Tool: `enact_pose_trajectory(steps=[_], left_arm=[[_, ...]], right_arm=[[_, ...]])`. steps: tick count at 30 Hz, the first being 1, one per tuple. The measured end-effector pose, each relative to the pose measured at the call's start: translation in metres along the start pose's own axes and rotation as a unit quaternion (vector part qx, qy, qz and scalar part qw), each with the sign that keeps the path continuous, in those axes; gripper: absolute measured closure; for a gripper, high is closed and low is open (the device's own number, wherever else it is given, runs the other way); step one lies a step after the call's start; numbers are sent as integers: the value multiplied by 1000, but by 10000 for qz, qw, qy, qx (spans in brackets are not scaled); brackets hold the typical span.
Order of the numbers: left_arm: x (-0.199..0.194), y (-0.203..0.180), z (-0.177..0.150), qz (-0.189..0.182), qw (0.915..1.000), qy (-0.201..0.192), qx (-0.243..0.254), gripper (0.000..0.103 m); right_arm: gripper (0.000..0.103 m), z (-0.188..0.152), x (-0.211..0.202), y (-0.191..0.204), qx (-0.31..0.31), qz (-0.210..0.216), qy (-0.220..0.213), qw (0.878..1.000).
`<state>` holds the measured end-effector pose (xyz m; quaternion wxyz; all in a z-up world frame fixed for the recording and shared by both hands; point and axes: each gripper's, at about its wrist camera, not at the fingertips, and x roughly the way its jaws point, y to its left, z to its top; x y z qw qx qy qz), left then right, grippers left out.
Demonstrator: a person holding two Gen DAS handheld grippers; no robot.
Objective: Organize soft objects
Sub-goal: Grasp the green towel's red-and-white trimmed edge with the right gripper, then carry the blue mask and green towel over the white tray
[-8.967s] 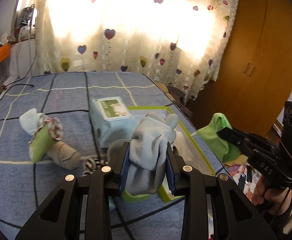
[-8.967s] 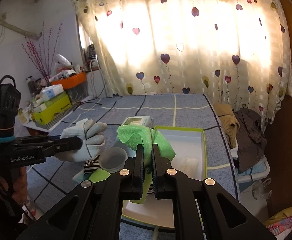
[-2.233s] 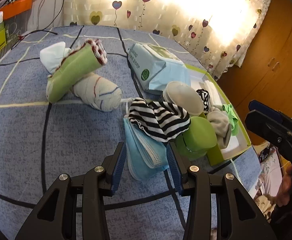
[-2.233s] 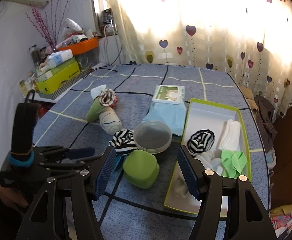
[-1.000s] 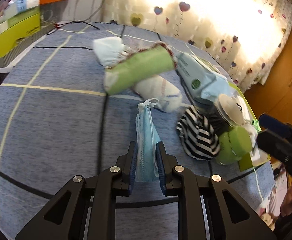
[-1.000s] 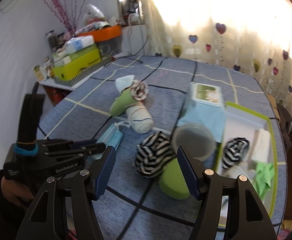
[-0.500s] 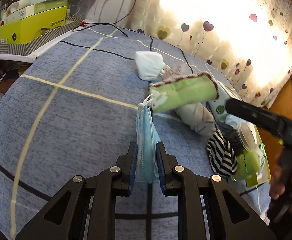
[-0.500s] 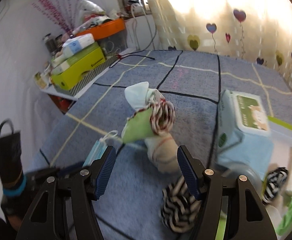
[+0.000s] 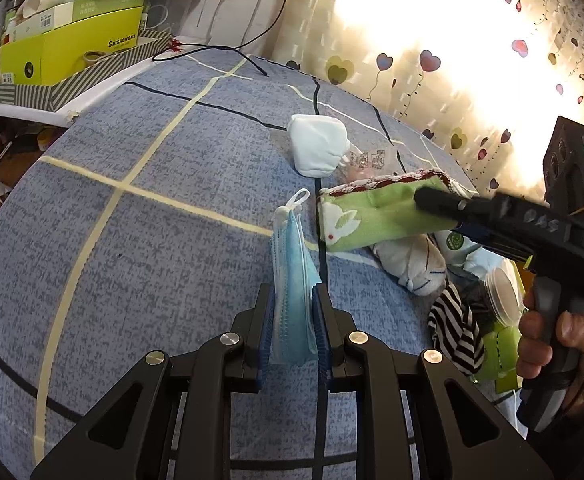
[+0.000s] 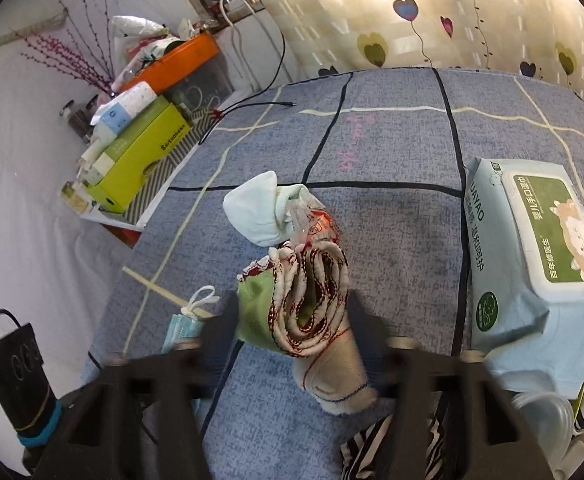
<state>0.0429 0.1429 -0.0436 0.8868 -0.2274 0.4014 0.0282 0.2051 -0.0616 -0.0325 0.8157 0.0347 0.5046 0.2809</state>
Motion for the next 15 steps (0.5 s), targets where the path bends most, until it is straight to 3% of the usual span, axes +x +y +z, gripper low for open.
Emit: enact_pose_trajectory(steps=[2, 15], left_arm=[[-1, -1, 0, 20, 10000, -2, -6, 83], [-32, -28, 4, 57, 9990, -380, 218, 83]], right_arm=[[81, -2, -1, 2, -94, 30, -32, 9999], [83, -26, -72, 15, -529, 152, -717, 9959]])
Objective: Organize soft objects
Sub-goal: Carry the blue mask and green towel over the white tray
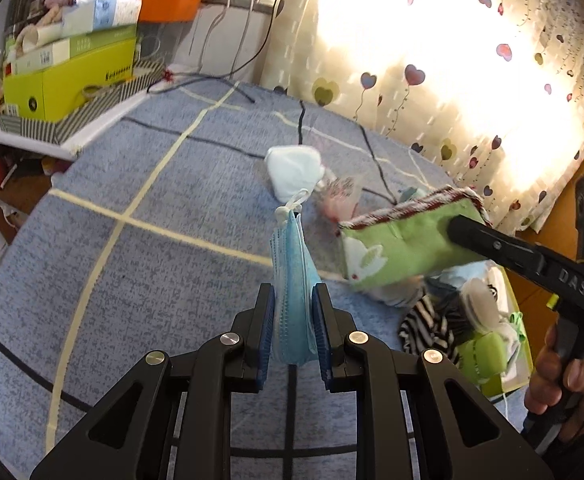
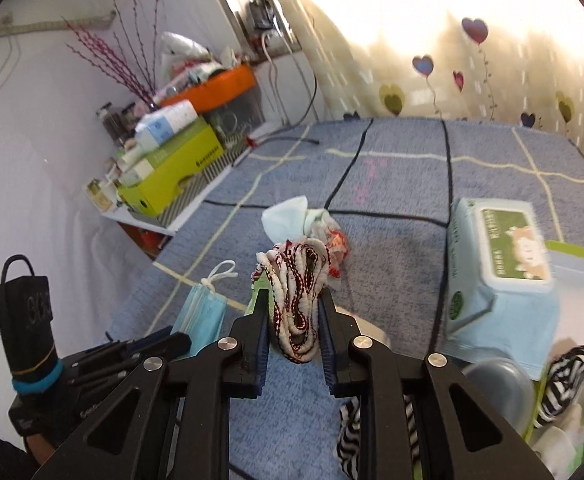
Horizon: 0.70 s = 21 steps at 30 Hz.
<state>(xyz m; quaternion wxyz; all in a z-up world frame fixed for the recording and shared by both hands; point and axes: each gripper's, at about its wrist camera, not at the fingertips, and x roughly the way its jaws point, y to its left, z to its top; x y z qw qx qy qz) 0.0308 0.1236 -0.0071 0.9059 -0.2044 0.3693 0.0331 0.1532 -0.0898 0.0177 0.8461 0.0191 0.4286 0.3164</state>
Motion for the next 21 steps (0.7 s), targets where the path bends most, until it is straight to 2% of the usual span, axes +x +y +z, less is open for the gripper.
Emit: enact_pose_trajectory(steps=[4, 13, 21], left_arm=[[-7, -15, 3, -24, 9999, -95, 130, 83], [-18, -39, 4, -10, 9994, -211, 265, 83], [-24, -63, 10, -111, 9982, -305, 503, 83]], right_arm=[[83, -2, -27, -1, -8, 54, -256, 9997], [83, -1, -59, -18, 198, 350, -519, 9978], [83, -5, -86, -26, 241, 339, -779, 9961]])
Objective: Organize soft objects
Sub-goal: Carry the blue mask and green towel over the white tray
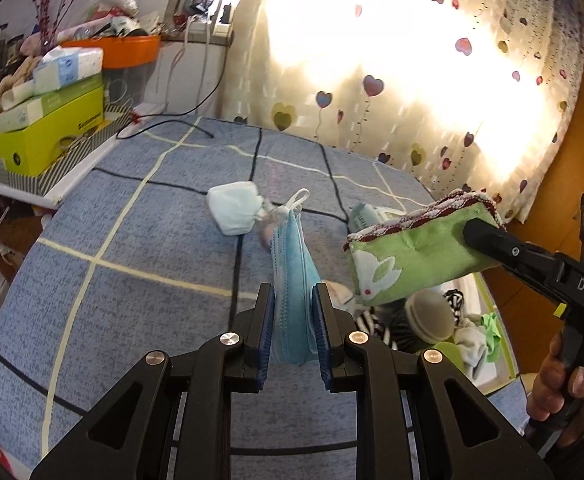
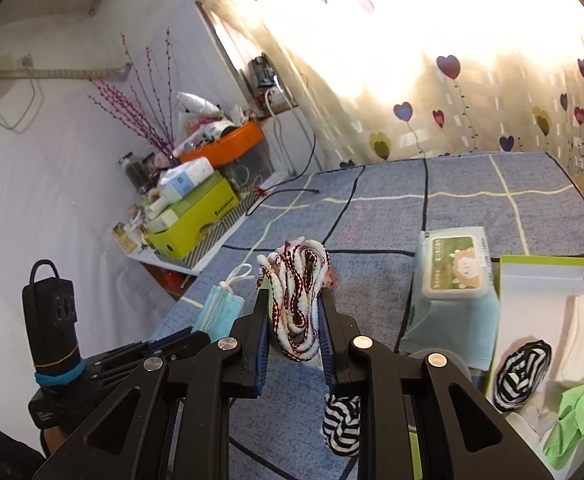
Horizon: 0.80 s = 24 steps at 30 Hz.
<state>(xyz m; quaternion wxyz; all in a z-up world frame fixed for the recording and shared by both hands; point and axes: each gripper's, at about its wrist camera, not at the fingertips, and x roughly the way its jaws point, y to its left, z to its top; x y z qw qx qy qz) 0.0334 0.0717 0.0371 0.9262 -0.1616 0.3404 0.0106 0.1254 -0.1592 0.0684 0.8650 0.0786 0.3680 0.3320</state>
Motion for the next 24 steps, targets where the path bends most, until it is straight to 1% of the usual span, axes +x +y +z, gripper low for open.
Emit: enact_pose_trajectory(steps=[13, 17, 24], left_arm=[[8, -58, 13, -337, 9980, -31, 541, 83], [9, -77, 17, -444, 9964, -56, 722, 83], [20, -112, 20, -692, 9923, 47, 1022, 83]], right_arm=[[83, -6, -49, -34, 282, -400, -370, 9981], [83, -7, -65, -42, 293, -521, -495, 9970], [83, -10, -87, -64, 434, -719, -620, 9945]])
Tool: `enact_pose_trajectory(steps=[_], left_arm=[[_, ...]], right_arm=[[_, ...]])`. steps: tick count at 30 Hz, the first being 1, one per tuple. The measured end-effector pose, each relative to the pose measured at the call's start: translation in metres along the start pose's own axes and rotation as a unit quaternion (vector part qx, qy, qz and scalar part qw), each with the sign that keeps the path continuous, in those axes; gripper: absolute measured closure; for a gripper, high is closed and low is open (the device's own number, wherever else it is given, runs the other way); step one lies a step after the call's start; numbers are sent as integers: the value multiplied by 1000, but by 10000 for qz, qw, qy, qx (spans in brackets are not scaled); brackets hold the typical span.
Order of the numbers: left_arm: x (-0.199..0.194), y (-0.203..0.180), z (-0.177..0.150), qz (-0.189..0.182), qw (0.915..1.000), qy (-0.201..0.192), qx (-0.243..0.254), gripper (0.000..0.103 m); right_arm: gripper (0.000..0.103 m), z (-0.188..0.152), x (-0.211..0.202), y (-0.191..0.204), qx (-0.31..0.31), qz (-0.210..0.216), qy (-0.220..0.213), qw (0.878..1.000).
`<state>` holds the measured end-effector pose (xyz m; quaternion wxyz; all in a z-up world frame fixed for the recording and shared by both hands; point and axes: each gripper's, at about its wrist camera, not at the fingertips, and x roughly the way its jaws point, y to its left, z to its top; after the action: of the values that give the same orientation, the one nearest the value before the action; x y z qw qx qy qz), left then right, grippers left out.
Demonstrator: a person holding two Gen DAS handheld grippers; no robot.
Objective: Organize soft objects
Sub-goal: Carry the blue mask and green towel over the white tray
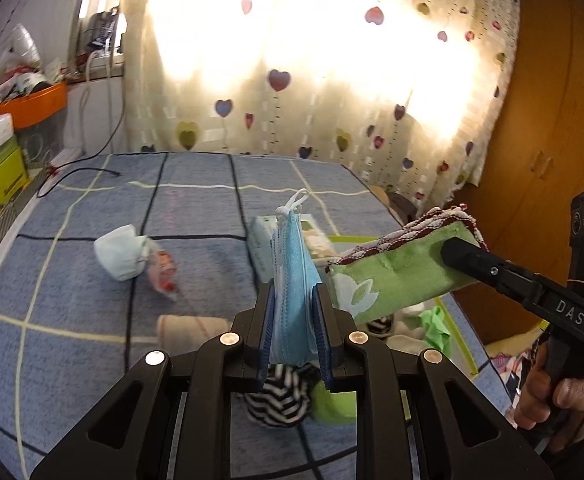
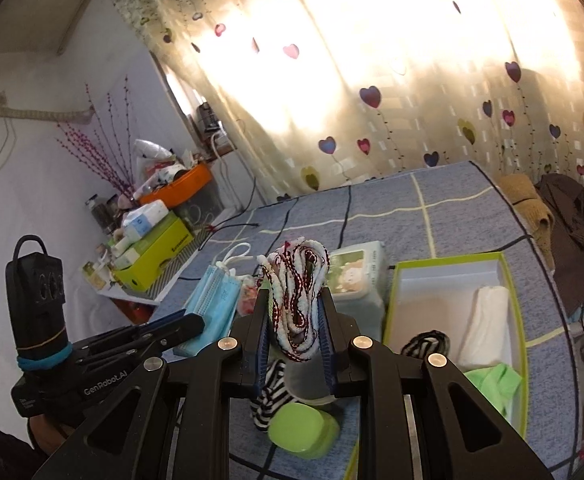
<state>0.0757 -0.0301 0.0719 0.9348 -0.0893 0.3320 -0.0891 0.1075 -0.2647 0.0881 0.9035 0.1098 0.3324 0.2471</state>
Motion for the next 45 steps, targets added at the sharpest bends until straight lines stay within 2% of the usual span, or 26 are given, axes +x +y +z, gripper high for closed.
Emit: enact_pose_trajectory(steps=[12, 20, 31, 39, 42, 45], left_arm=[[26, -47, 12, -401, 9979, 171, 476, 83], [52, -64, 19, -540, 9959, 346, 639, 83], [76, -68, 25, -583, 9950, 462, 665, 83], [87, -70, 29, -617, 9944, 513, 693, 83], [91, -71, 31, -626, 9942, 526, 699, 83], [94, -74, 33, -615, 9938, 553, 741, 83]], right_arm=[[83, 2, -26, -53, 426, -396, -262, 9980], [83, 4, -21, -85, 680, -560, -269, 9958], [83, 9, 17, -132, 1085, -868, -93, 9903], [83, 16, 55, -156, 1149, -909, 265, 9889], [83, 20, 68, -167, 1112, -1055, 425, 9873], [79, 21, 78, -179, 1125, -1088, 558, 9861]])
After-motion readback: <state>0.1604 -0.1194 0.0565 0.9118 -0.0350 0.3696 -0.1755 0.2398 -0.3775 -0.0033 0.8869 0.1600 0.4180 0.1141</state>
